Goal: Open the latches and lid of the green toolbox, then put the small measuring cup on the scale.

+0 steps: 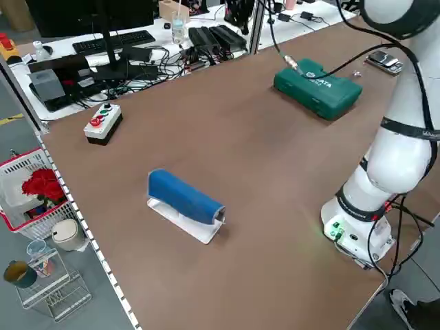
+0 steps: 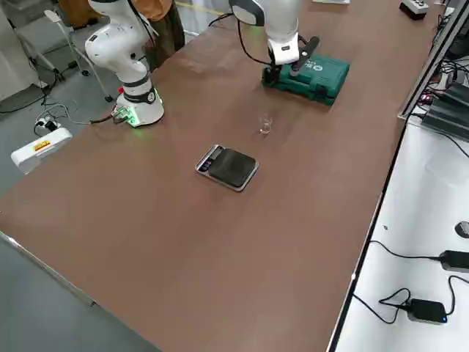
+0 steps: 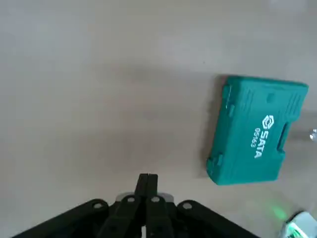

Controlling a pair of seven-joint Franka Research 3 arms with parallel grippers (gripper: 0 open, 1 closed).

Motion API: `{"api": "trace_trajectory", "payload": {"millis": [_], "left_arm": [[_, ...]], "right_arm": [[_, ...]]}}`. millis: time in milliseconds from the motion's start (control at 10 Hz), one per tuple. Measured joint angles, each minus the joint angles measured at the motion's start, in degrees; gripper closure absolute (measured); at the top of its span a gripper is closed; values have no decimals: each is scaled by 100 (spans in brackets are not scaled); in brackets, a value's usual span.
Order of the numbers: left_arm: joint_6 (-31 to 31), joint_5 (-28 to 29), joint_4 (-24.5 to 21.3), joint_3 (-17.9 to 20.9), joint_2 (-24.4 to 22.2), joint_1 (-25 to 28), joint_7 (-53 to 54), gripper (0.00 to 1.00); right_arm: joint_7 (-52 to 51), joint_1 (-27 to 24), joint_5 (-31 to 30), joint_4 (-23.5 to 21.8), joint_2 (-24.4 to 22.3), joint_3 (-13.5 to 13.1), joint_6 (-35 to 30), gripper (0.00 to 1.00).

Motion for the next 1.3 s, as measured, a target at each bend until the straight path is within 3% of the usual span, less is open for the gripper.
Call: {"api": "trace_trajectory", "payload": {"millis": [200, 400, 700, 1100, 1300], "left_arm": [[796, -306, -346, -123, 359, -337, -6, 99], [1810, -988, -1159, -362, 367, -468, 79, 99], [2467, -1942, -1838, -615, 334, -484, 349, 99], [3406, -2235, -2629, -1043, 341, -623, 507, 99], [3734, -2395, -2888, -1114, 337, -613, 642, 99]], "right_arm": [[-206, 49, 693, -78, 286, 385, 400, 0], [-1059, 6, 1569, -92, 599, 373, 442, 0], [-2242, -154, 2754, -395, 858, 352, 473, 0], [-3692, -71, 4422, -819, 1351, 407, 997, 0], [-4115, 140, 5150, -827, 1739, 583, 1405, 0]]}}
